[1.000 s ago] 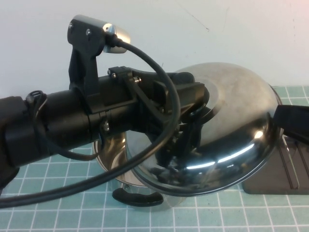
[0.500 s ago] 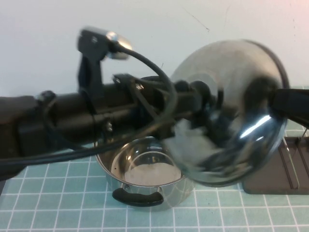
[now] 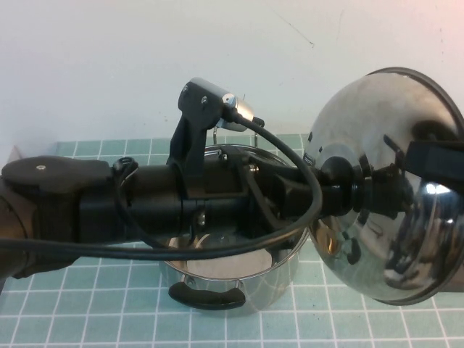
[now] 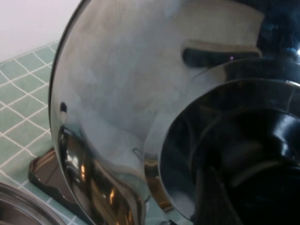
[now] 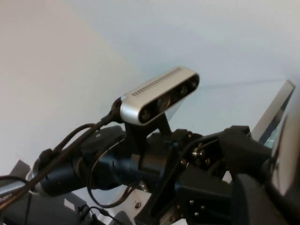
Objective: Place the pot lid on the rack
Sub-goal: Hand over the pot lid, then place the pot lid on the pot rack
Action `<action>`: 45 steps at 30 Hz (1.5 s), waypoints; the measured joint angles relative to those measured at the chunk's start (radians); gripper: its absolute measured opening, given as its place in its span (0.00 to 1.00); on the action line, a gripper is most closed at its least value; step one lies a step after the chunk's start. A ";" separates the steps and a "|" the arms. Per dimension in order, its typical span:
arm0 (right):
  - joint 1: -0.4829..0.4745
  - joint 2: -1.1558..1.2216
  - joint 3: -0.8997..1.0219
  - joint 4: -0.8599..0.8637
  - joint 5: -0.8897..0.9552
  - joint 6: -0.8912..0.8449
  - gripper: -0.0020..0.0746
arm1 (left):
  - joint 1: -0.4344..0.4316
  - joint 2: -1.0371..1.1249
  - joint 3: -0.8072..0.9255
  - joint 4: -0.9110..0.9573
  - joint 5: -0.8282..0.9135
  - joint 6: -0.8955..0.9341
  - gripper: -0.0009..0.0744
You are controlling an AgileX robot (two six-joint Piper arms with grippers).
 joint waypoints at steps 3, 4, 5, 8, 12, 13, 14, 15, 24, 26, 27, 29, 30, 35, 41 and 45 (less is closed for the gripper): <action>0.000 0.000 0.000 0.000 0.001 -0.024 0.10 | 0.000 0.000 0.000 0.000 -0.004 0.011 0.46; 0.003 0.000 -0.002 0.000 0.002 -0.036 0.10 | 0.000 0.000 0.000 0.000 -0.009 0.016 0.48; 0.002 0.000 -0.002 -0.007 -0.005 -0.058 0.10 | 0.000 0.000 0.000 0.000 -0.020 0.019 0.53; 0.002 0.002 -0.022 -0.019 -0.044 -0.118 0.10 | 0.000 -0.011 0.000 0.000 -0.072 0.022 0.67; 0.002 0.002 -0.092 -0.027 -0.048 -0.176 0.10 | 0.020 -0.060 0.000 0.000 -0.132 0.044 0.72; 0.002 0.002 -0.115 -0.040 -0.054 -0.182 0.10 | 0.030 -0.082 0.000 -0.003 -0.155 0.051 0.71; 0.002 0.002 -0.133 -0.065 -0.059 -0.185 0.10 | 0.039 -0.108 0.000 -0.005 -0.184 0.058 0.68; 0.002 0.002 -0.154 -0.099 -0.070 -0.185 0.10 | 0.048 -0.136 0.000 -0.005 -0.221 0.065 0.64; 0.002 -0.026 -0.208 -0.486 -0.317 -0.062 0.10 | 0.069 -0.391 0.009 0.128 -0.555 0.084 0.06; 0.002 -0.019 -0.200 -0.514 -0.351 -0.054 0.10 | 0.071 -0.431 0.019 0.133 -0.604 0.089 0.03; 0.002 -0.012 -0.196 -0.524 -0.369 -0.052 0.10 | 0.071 -0.445 0.024 0.135 -0.616 0.089 0.03; 0.002 0.004 -0.190 -0.532 -0.404 -0.052 0.10 | 0.071 -0.467 0.040 0.135 -0.632 0.100 0.02; 0.002 0.018 -0.188 -0.537 -0.417 -0.052 0.10 | 0.071 -0.474 0.047 0.135 -0.640 0.103 0.02; 0.002 0.103 -0.188 -0.541 -0.435 -0.052 0.10 | 0.071 -0.476 0.084 0.135 -0.650 0.115 0.01; 0.002 0.184 -0.188 -0.541 -0.449 -0.052 0.10 | 0.071 -0.476 0.101 0.135 -0.662 0.135 0.01; 0.002 0.193 -0.188 -0.541 -0.463 -0.064 0.10 | 0.071 -0.476 0.101 0.135 -0.662 0.153 0.01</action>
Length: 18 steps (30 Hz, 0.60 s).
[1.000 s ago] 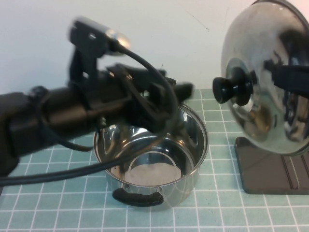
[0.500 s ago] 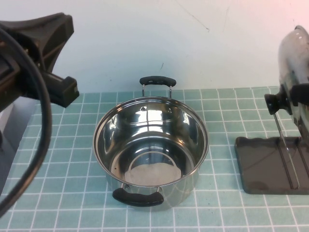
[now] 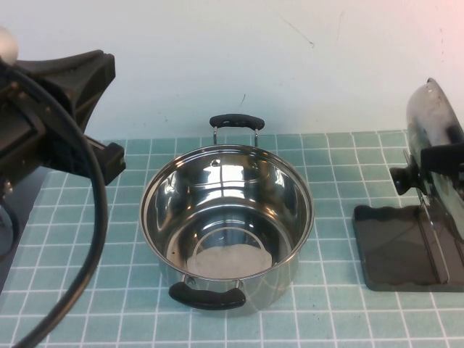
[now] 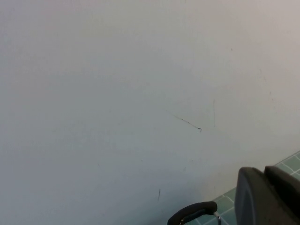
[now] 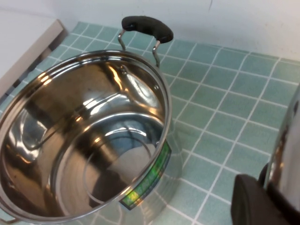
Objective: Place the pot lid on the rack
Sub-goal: Place the pot lid on the pot rack
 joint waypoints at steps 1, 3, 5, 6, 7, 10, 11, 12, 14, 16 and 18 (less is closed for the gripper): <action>0.000 0.000 0.000 0.000 -0.005 -0.002 0.10 | 0.000 0.000 0.000 0.000 0.000 0.002 0.01; 0.000 0.000 0.000 0.000 -0.006 -0.004 0.11 | 0.000 0.000 0.000 0.000 0.000 0.008 0.01; 0.000 0.000 0.000 0.000 -0.011 -0.004 0.14 | 0.000 0.000 0.002 0.000 0.000 0.014 0.01; 0.000 0.000 0.000 0.000 -0.013 -0.004 0.16 | 0.000 0.000 0.002 0.000 0.000 0.021 0.01; 0.000 0.000 0.000 0.000 -0.015 -0.004 0.21 | 0.000 0.000 0.002 0.000 0.000 0.026 0.01; -0.002 0.000 0.000 0.000 -0.017 -0.004 0.34 | 0.000 0.000 0.002 0.000 -0.018 0.039 0.01; -0.002 0.000 0.000 0.000 -0.018 -0.004 0.39 | 0.000 0.000 0.002 0.000 -0.027 0.042 0.01; -0.003 0.000 0.000 0.000 -0.018 -0.004 0.41 | 0.000 0.000 0.004 0.000 -0.037 0.057 0.01; -0.014 0.000 -0.002 -0.007 -0.013 -0.004 0.45 | 0.000 0.000 0.004 0.000 -0.070 0.080 0.01; -0.037 -0.011 -0.010 -0.022 0.016 -0.004 0.47 | 0.000 -0.010 0.004 -0.004 -0.108 0.090 0.01; -0.076 -0.035 -0.018 -0.030 0.052 0.004 0.48 | 0.000 -0.030 0.006 -0.025 -0.163 0.102 0.01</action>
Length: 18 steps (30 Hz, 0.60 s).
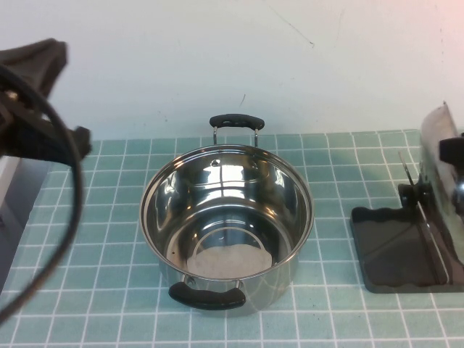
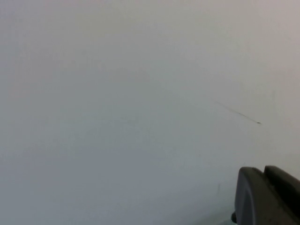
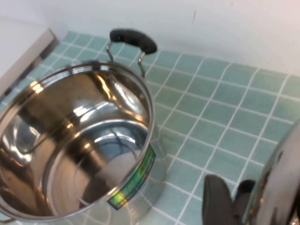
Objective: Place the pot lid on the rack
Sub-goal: Place the pot lid on the pot rack
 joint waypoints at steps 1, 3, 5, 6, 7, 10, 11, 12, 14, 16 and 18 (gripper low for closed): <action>-0.021 -0.018 -0.002 -0.005 0.021 0.007 0.48 | 0.000 -0.011 0.002 -0.018 -0.023 0.003 0.01; -0.058 -0.056 -0.004 -0.007 0.061 0.014 0.48 | 0.000 -0.047 0.004 -0.075 -0.075 0.024 0.01; -0.092 -0.104 -0.004 -0.009 0.101 0.017 0.48 | 0.000 -0.091 0.017 -0.132 -0.112 0.084 0.01; -0.101 -0.123 -0.004 -0.012 0.117 0.017 0.48 | 0.000 -0.116 0.031 -0.149 -0.127 0.129 0.01; -0.109 -0.150 -0.004 -0.014 0.126 0.017 0.47 | 0.000 -0.138 0.048 -0.157 -0.137 0.161 0.01; -0.119 -0.239 -0.004 -0.016 0.134 0.017 0.43 | 0.000 -0.222 0.115 -0.170 -0.184 0.212 0.01; -0.119 -0.272 -0.004 -0.016 0.134 0.017 0.41 | 0.000 -0.253 0.139 -0.172 -0.205 0.212 0.01; -0.119 -0.300 -0.004 -0.018 0.134 0.017 0.39 | 0.000 -0.287 0.176 -0.175 -0.225 0.205 0.01; -0.119 -0.374 -0.004 -0.029 0.127 0.016 0.33 | 0.000 -0.364 0.233 -0.183 -0.253 0.170 0.01; -0.119 -0.448 -0.004 -0.049 0.109 0.014 0.26 | 0.000 -0.439 0.297 -0.187 -0.262 0.126 0.01; -0.119 -0.535 -0.004 -0.072 0.088 0.014 0.18 | 0.000 -0.521 0.359 -0.187 -0.269 0.090 0.01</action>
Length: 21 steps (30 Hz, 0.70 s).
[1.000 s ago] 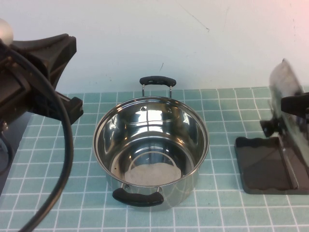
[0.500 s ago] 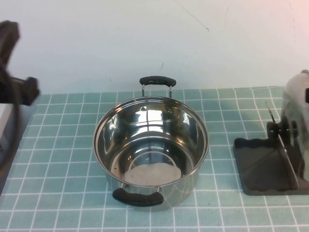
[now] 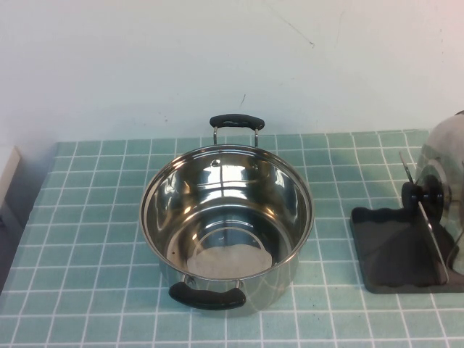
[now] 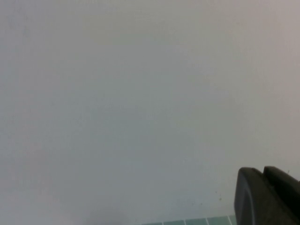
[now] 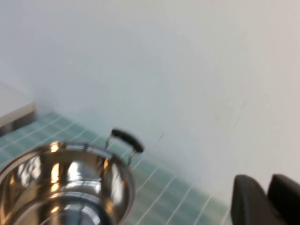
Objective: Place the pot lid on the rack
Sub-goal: Place the pot lid on the pot rack
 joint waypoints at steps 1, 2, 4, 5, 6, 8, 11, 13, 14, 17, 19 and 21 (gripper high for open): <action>0.000 -0.046 0.002 -0.007 -0.016 0.000 0.14 | 0.000 -0.031 0.024 -0.001 -0.003 -0.008 0.01; 0.000 -0.094 0.010 -0.009 -0.036 0.000 0.11 | 0.000 -0.068 0.053 -0.002 -0.008 -0.013 0.01; -0.001 -0.188 0.037 -0.011 -0.068 -0.001 0.06 | 0.000 -0.136 0.103 -0.003 -0.021 -0.020 0.01; -0.001 -0.239 0.056 -0.011 -0.086 -0.001 0.05 | 0.000 -0.167 0.126 -0.005 -0.031 -0.022 0.01; -0.001 -0.279 0.072 -0.011 -0.100 -0.002 0.04 | 0.000 -0.195 0.147 -0.005 -0.038 -0.024 0.01; -0.002 -0.374 0.118 -0.011 -0.131 -0.004 0.03 | 0.000 -0.240 0.179 -0.007 -0.050 -0.031 0.01; -0.002 -0.491 0.178 -0.011 -0.161 -0.006 0.03 | 0.000 -0.281 0.223 -0.007 -0.058 -0.031 0.01; -0.002 -0.557 0.216 -0.011 -0.173 -0.008 0.02 | 0.000 -0.292 0.244 -0.007 -0.059 -0.032 0.01; -0.002 -0.582 0.233 -0.011 -0.176 -0.008 0.02 | 0.000 -0.292 0.251 -0.007 -0.059 -0.032 0.01; -0.002 -0.622 0.275 -0.011 -0.178 -0.008 0.02 | 0.000 -0.294 0.271 -0.007 -0.059 -0.032 0.01; -0.002 -0.626 0.301 -0.011 -0.178 -0.008 0.02 | 0.000 -0.294 0.284 -0.007 -0.059 -0.032 0.01; -0.002 -0.628 0.324 -0.011 -0.178 -0.008 0.02 | 0.000 -0.294 0.293 -0.007 -0.059 -0.032 0.01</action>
